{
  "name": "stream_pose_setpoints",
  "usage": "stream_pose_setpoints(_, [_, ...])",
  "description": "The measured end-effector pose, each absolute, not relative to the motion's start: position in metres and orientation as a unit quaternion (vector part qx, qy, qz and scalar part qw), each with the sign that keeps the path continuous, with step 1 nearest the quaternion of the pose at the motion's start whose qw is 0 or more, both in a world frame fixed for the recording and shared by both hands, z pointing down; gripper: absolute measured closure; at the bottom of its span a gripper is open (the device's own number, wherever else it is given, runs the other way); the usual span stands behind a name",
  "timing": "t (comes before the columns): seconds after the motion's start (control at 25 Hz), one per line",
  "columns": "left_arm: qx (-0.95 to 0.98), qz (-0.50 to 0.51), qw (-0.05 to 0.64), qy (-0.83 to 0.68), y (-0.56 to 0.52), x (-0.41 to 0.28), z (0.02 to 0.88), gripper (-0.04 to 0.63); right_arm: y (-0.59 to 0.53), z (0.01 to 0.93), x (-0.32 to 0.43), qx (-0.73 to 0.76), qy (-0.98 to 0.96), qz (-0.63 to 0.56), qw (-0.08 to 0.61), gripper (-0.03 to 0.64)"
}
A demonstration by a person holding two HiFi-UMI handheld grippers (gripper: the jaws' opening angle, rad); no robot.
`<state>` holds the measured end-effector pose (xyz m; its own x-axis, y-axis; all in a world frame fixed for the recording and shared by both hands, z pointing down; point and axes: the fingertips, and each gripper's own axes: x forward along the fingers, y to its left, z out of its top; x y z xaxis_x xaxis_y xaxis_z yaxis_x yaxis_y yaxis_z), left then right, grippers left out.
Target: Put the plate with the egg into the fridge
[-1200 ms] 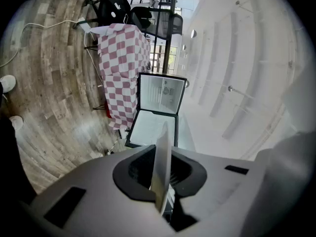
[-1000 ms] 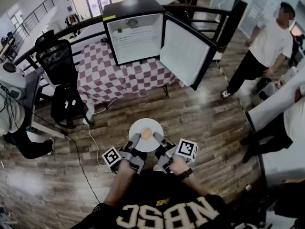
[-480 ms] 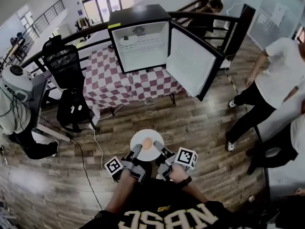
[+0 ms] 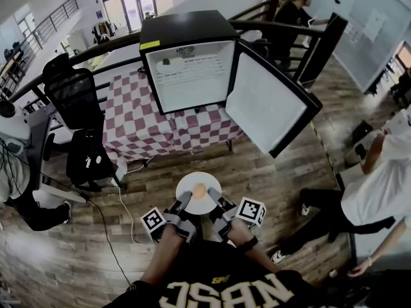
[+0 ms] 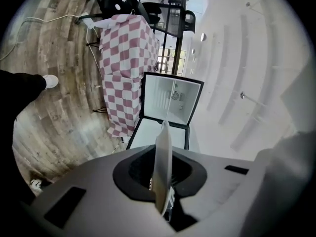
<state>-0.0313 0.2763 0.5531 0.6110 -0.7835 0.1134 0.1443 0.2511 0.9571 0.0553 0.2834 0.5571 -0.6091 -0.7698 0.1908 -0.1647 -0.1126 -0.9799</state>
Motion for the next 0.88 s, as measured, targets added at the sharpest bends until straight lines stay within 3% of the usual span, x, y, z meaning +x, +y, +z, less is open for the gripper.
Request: stream_pose_setpoints(0.88, [0.555,-0.299,0.73,-0.265,0.002,-0.086,0.535,0.56,0.011,0.545,-0.004,-0.395,0.625,-0.625,0.25,0.577])
